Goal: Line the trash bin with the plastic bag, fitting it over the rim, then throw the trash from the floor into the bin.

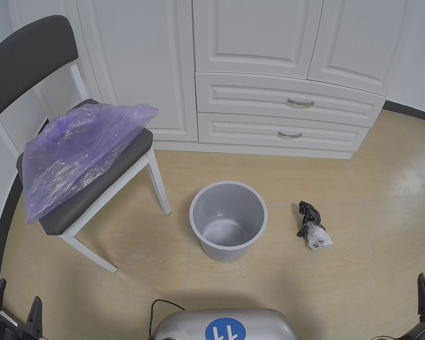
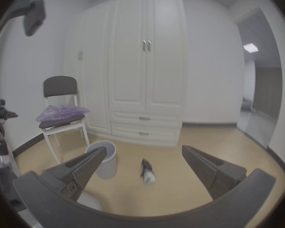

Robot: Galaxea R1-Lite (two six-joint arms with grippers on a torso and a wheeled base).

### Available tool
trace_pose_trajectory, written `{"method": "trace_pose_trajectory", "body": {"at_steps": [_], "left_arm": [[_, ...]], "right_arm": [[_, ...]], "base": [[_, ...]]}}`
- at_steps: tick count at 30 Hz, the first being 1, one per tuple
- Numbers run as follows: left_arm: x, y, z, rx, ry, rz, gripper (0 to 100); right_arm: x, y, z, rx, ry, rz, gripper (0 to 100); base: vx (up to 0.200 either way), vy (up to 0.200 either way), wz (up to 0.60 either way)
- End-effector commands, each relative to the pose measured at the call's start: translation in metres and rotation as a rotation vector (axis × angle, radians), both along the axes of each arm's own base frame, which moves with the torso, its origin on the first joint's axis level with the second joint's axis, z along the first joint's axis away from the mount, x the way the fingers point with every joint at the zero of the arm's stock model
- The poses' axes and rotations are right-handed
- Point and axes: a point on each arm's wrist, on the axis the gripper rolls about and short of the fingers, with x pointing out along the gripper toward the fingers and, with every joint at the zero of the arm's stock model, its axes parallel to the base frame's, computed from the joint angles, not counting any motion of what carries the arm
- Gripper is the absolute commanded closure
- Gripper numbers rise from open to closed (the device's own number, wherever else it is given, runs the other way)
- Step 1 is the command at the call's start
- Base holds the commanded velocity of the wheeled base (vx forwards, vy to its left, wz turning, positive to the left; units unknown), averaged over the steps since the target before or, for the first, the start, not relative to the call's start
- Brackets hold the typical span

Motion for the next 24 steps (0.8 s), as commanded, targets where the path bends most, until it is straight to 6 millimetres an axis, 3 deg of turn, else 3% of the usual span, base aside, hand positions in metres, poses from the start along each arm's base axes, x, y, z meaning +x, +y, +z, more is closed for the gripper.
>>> {"method": "trace_pose_trajectory", "body": {"at_steps": [1,5,11,14,17,19,24], "left_arm": [[-0.001,0.000,0.002,0.008,-0.055,-0.015,0],[-0.020,-0.001,0.060,-0.173,-0.357,-0.087,0],[-0.006,-0.001,0.078,0.048,-0.191,-0.132,0],[0.040,-0.003,0.106,0.098,0.030,-0.161,0],[0.088,-0.005,0.117,0.122,0.199,-0.121,0],[0.108,-0.004,0.117,0.188,0.255,-0.075,0],[0.117,-0.003,0.114,0.406,0.286,-0.056,0]], "right_arm": [[-0.008,0.002,0.020,-0.132,-0.151,0.044,0],[-0.004,0.000,0.026,0.034,-0.032,0.026,0],[0.014,0.000,0.061,0.080,0.076,0.033,0],[0.050,0.000,0.078,0.058,0.240,0.025,0],[0.081,0.001,0.087,0.054,0.335,0.026,0],[0.100,0.003,0.094,0.049,0.355,0.042,0],[0.140,0.017,0.115,0.065,0.303,0.107,0]], "base": [[0.000,0.000,0.00],[0.000,0.000,0.00],[0.000,0.000,0.00],[0.000,0.000,0.00],[0.000,0.000,0.00],[0.000,0.000,0.00],[0.000,0.000,0.00]]}}
